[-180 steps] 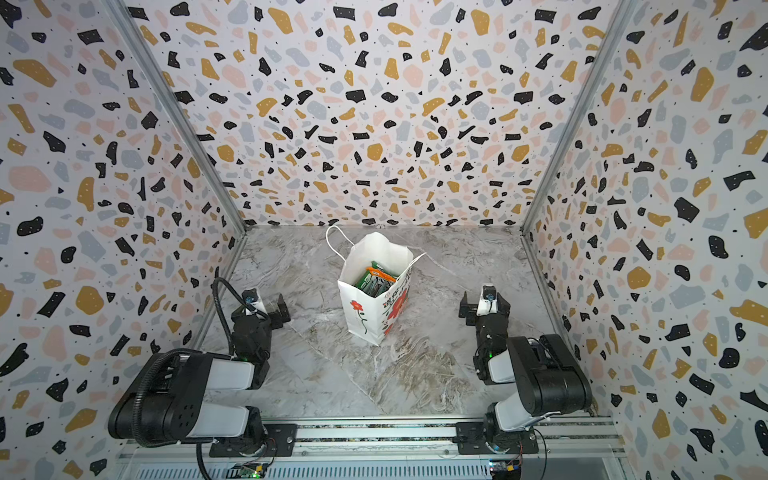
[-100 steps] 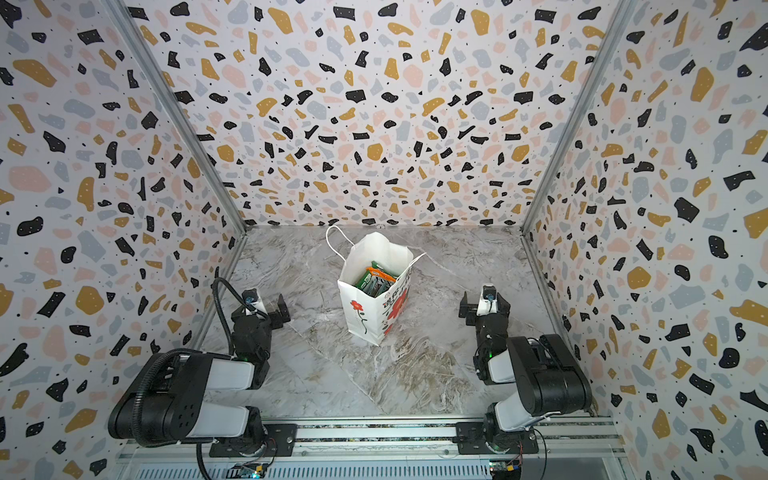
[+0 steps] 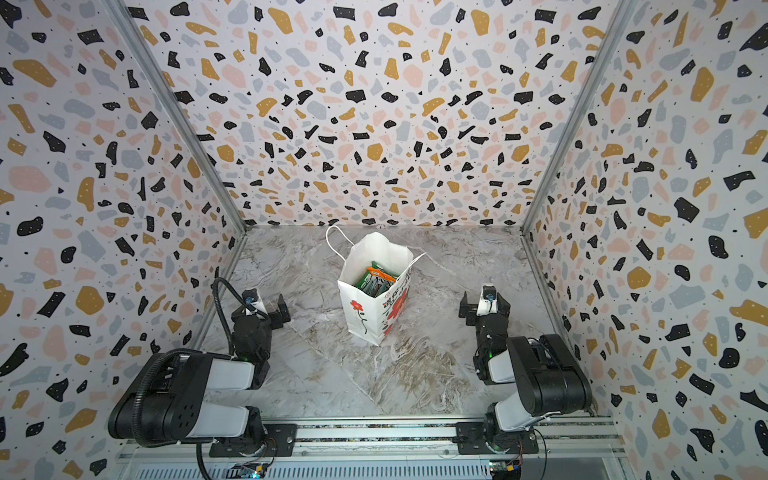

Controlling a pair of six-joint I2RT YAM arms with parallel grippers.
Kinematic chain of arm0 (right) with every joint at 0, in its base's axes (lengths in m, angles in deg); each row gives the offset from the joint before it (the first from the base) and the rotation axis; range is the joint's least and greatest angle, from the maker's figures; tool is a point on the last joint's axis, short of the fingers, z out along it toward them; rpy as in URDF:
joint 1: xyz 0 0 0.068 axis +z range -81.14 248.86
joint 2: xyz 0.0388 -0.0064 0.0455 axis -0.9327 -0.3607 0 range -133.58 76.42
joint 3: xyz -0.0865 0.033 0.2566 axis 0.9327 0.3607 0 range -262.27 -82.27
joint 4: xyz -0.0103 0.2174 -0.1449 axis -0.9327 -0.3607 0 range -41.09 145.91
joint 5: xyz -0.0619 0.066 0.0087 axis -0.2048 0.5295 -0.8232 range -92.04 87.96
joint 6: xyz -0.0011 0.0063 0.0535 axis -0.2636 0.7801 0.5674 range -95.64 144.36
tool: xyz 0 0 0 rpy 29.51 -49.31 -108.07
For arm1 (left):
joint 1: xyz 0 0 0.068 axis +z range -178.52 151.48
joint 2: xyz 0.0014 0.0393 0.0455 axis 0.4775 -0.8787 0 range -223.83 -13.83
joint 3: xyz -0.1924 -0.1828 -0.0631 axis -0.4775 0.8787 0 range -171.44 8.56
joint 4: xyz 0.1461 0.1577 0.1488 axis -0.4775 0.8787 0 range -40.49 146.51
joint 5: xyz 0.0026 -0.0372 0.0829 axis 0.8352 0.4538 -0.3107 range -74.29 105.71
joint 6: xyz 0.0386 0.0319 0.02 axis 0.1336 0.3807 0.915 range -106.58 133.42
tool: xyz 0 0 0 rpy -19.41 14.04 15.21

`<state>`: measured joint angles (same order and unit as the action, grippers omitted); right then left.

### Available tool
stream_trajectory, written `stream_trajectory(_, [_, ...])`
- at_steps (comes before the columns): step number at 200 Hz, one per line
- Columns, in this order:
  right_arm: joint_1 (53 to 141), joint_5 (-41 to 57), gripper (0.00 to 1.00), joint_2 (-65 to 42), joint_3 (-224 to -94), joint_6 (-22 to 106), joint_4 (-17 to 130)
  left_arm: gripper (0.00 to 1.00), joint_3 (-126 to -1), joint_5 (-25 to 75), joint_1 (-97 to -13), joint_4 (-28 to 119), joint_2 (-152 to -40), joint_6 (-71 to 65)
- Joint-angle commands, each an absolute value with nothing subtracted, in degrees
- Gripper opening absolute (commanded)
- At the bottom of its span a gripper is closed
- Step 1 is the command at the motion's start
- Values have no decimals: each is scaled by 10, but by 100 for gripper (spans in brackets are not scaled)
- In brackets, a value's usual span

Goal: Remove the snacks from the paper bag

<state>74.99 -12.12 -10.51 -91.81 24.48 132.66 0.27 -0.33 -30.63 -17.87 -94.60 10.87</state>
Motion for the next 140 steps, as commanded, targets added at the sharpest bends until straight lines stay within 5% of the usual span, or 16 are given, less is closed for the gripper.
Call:
stream_trajectory(1, [753,-125,99,-103,-923,244,1344,100,-11,-13,-310,-205,-948,114])
stream_trajectory(34, [753,-143,99,-80,-922,251,1326,100,-13,-72,-310,-178,-905,90])
stream_trajectory(68, [752,-142,99,-24,-981,249,1166,100,-117,-144,-310,84,-762,-5])
stream_trajectory(100, [749,-142,99,40,-1037,329,979,100,-243,2,-310,229,-749,-73])
stream_trajectory(140, [748,31,99,103,-1072,434,844,100,-401,303,-314,304,-801,-138])
